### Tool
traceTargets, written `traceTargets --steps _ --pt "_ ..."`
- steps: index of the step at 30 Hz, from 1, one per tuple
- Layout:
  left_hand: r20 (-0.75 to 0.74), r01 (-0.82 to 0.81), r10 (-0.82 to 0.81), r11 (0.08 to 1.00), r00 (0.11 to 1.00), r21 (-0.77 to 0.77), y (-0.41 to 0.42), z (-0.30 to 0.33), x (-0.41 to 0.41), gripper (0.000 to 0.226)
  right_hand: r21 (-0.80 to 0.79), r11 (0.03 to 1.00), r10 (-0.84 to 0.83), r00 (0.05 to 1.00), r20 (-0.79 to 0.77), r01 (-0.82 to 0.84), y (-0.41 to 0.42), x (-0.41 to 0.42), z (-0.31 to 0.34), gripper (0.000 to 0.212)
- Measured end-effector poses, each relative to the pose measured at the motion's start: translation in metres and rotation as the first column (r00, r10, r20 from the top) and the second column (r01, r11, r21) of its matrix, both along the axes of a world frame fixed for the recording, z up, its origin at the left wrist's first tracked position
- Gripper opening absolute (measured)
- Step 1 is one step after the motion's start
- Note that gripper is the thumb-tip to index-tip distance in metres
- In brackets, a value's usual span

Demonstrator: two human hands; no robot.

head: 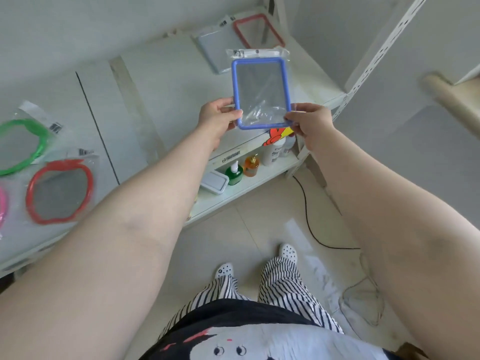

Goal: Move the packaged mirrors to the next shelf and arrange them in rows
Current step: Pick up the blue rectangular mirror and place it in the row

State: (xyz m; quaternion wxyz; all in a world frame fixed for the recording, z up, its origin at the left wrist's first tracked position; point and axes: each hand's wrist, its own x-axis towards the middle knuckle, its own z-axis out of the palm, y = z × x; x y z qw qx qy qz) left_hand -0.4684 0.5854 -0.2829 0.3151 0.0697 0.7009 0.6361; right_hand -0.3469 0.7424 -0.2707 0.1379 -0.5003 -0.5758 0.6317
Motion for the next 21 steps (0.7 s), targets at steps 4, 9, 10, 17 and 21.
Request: traceTargets --steps 4,9,10,17,21 --pt "0.010 -0.101 0.101 0.995 0.995 -0.017 0.028 0.000 -0.008 0.042 0.013 0.995 0.096 0.995 -0.001 -0.096 0.036 -0.023 -0.001 0.024" --pt "0.015 -0.245 0.246 0.968 0.969 -0.060 0.047 -0.002 -0.007 0.044 0.026 0.962 0.270 0.963 0.011 -0.271 0.070 -0.047 -0.002 0.026" --pt "0.014 -0.270 0.271 0.961 0.962 -0.065 0.047 -0.002 -0.006 0.043 0.023 0.951 0.307 0.952 0.003 -0.307 0.073 -0.051 -0.001 0.023" --pt "-0.002 -0.468 0.469 0.880 0.883 -0.087 0.028 0.009 -0.018 0.041 0.011 0.887 0.462 0.887 0.000 -0.462 0.063 -0.100 -0.004 0.021" --pt "-0.016 -0.570 0.573 0.811 0.819 -0.131 0.013 0.004 -0.044 0.040 0.029 0.855 0.518 0.855 0.020 -0.518 0.045 -0.138 -0.008 0.017"
